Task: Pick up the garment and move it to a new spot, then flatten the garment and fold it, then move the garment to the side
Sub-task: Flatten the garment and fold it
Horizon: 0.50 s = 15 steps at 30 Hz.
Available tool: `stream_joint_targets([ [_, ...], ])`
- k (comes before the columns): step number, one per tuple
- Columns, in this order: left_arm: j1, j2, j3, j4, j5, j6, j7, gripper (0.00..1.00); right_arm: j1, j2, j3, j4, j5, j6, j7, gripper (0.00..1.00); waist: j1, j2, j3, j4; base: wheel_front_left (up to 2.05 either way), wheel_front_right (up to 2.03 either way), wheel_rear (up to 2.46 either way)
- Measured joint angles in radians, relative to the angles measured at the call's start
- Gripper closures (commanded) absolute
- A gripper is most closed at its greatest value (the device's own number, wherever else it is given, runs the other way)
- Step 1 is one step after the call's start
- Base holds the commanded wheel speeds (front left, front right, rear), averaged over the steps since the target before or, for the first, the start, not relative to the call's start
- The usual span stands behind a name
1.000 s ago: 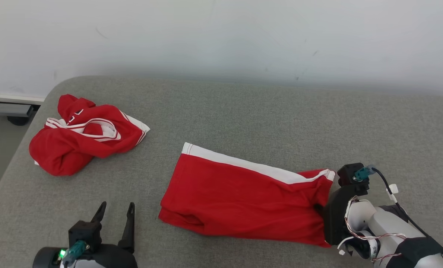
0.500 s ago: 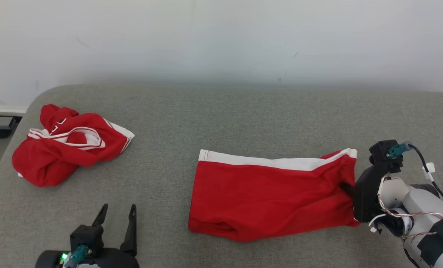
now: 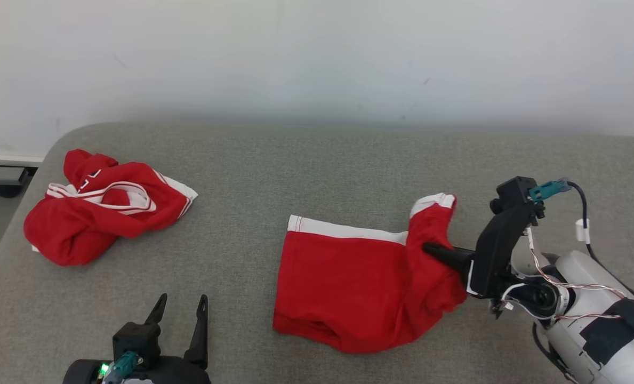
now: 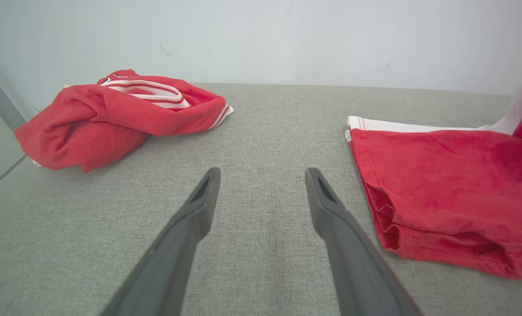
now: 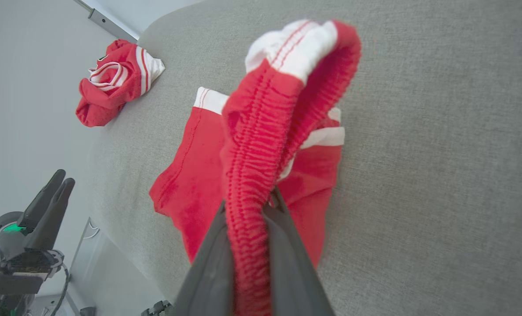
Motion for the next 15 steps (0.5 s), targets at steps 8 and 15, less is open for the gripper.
stream_joint_targets([
  [8,0.0,-0.016,0.002,-0.013,0.013,0.0,0.017,0.0,0.002,0.065,-0.004,-0.026,0.04,-0.018,0.033,1.0,0.0,0.0,0.006,0.038,0.0,0.0,0.0],
  [15,-0.002,-0.026,-0.009,-0.027,0.016,0.0,0.035,0.0,-0.004,0.127,-0.018,-0.002,0.048,-0.076,0.022,1.0,0.0001,-0.0001,0.017,0.083,0.0,0.0,0.0],
])
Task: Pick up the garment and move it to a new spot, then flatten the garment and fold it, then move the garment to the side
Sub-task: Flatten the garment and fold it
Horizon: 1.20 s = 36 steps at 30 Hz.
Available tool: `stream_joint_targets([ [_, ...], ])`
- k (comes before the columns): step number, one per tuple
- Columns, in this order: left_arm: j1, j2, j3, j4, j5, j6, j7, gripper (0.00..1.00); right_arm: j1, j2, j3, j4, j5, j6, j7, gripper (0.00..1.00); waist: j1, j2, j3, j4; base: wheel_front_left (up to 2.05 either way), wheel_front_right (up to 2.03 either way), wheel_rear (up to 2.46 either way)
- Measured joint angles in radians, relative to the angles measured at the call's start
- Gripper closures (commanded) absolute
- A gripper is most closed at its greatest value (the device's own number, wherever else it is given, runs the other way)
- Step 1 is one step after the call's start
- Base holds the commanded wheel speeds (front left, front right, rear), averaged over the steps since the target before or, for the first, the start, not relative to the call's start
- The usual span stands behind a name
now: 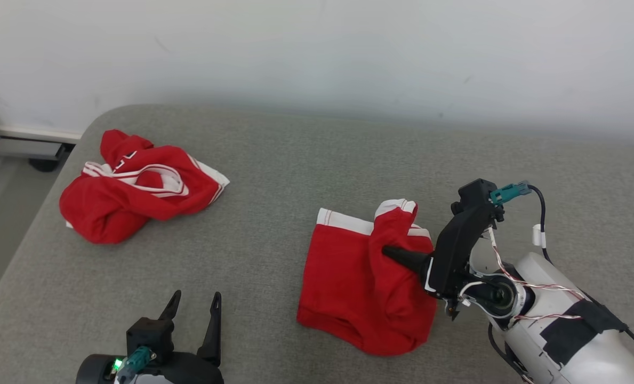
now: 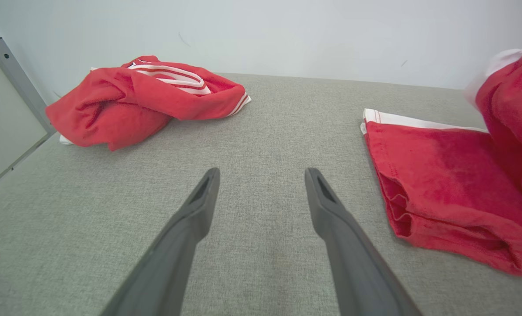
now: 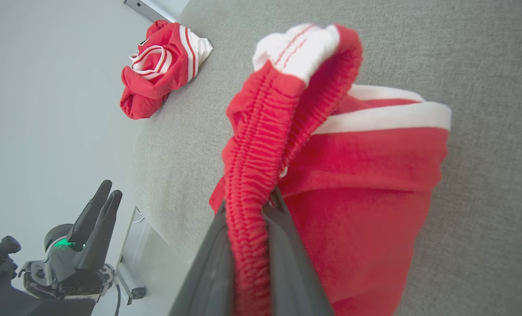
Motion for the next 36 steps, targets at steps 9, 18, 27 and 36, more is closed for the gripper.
stream_joint_targets([
  [9,-0.004,-0.019,-0.009,-0.006,0.0,0.0,0.014,0.0,-0.062,0.045,0.001,0.079,-0.01,-0.073,-0.017,1.0,0.0,0.0,0.019,0.052,0.0,0.0,0.0],
  [18,-0.026,-0.035,-0.024,-0.004,0.0,0.0,0.026,0.0,-0.083,0.064,0.013,0.148,-0.022,-0.101,-0.017,1.0,0.0,0.0,0.03,0.095,0.0,0.0,0.0],
  [27,-0.02,-0.034,-0.007,0.002,0.0,0.0,0.026,0.0,-0.119,0.076,0.044,0.193,-0.056,-0.098,-0.027,0.0,0.0,0.0001,0.025,0.108,0.0,0.0,0.0],
  [36,0.023,-0.008,0.031,0.0,0.0,0.0,0.024,0.0,-0.116,-0.015,0.094,0.186,-0.145,-0.073,-0.06,0.0,-0.0001,0.0,0.004,0.067,0.0,0.0,0.0],
])
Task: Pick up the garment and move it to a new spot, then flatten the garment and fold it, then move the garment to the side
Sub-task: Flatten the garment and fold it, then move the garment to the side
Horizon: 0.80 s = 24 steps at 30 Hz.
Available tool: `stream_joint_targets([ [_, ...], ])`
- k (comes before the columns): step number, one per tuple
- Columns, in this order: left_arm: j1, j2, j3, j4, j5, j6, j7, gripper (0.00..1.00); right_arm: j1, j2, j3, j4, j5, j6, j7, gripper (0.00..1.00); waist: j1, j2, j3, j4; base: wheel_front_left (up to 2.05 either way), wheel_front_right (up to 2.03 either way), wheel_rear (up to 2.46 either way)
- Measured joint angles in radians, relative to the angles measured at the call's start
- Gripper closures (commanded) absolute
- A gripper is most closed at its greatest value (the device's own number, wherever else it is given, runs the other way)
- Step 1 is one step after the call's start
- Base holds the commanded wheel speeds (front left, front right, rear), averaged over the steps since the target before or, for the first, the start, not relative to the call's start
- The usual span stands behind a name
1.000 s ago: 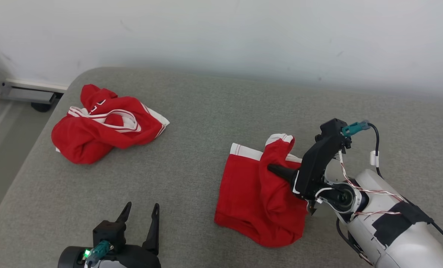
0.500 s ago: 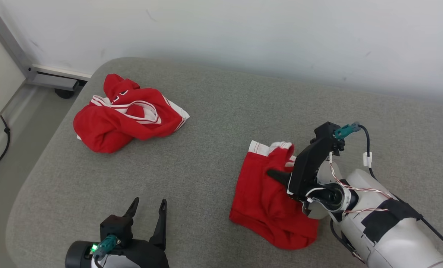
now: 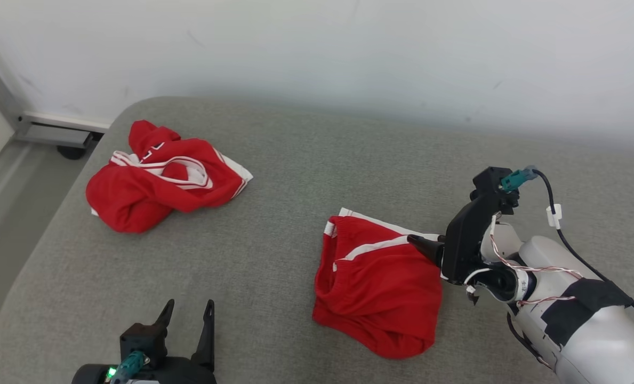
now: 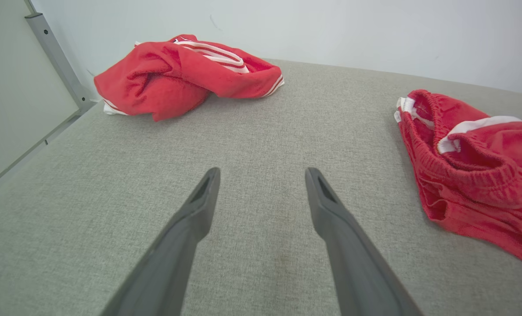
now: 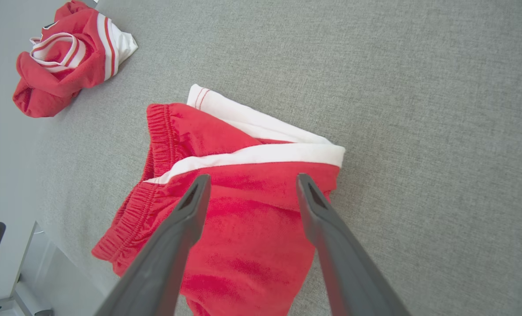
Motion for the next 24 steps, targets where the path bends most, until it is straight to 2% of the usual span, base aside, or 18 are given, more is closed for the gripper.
stream_joint_targets([
  [10,0.001,-0.003,0.002,-0.021,0.044,0.0,0.0,0.0,0.048,-0.03,0.003,-0.002,-0.006,0.005,0.001,0.0,0.0,0.0,-0.008,-0.047,0.0,0.0,0.0],
  [24,-0.006,-0.039,-0.033,-0.03,0.047,0.0,0.011,0.0,0.063,-0.021,-0.006,0.043,0.022,-0.016,0.045,0.0,0.0,0.0,0.002,-0.002,0.0,0.0,0.0],
])
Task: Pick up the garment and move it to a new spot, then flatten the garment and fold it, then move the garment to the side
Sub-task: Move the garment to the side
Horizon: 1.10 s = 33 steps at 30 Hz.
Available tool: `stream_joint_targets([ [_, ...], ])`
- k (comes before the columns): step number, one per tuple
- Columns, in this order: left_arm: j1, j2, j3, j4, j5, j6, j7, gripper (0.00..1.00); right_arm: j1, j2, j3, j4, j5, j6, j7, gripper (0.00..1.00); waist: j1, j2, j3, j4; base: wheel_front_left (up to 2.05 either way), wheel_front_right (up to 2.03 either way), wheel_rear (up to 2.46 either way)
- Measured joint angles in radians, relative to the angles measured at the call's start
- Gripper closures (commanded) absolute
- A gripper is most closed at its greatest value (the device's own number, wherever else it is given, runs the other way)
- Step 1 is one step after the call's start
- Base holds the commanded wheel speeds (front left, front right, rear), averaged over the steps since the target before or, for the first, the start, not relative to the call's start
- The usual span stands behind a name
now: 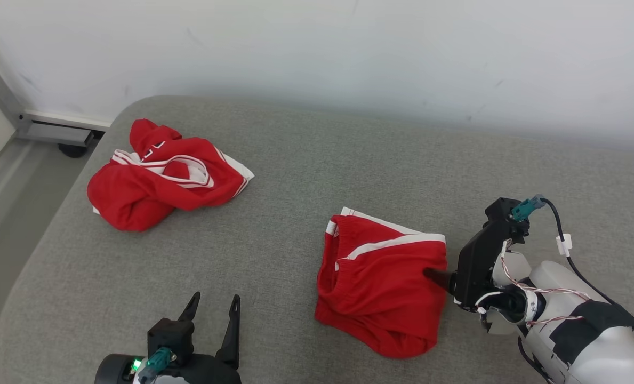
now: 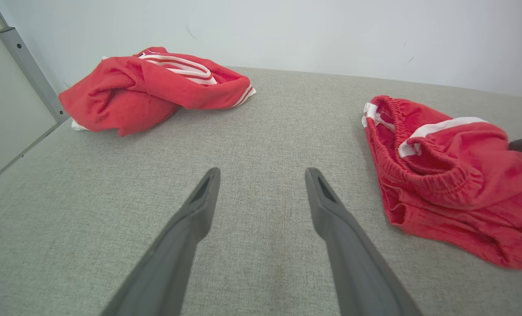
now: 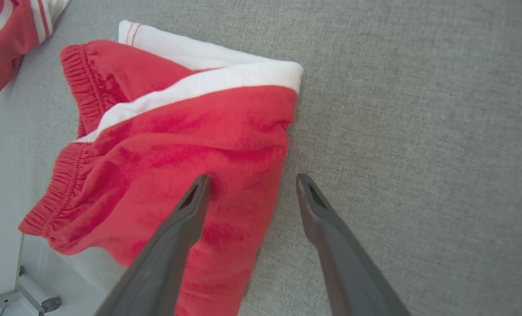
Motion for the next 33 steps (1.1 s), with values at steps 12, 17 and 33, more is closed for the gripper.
stream_joint_targets([
  [12,-0.003,-0.005,-0.002,0.004,0.0,0.0,0.003,0.0,-0.004,0.023,0.037,0.058,-0.02,-0.019,0.039,0.33,0.0,0.0,0.017,0.042,0.0,0.0,0.0],
  [17,-0.003,-0.003,0.013,0.006,-0.002,0.0,0.003,0.0,-0.011,0.03,0.035,0.075,-0.019,-0.02,0.044,1.0,0.0,0.0,0.019,0.04,0.0,0.0,0.0],
  [33,0.003,-0.001,0.036,-0.004,-0.01,0.0,-0.001,0.0,-0.112,-0.081,0.014,0.061,-0.039,0.018,0.044,1.0,0.0,0.0,0.017,-0.039,0.0,0.0,0.0],
])
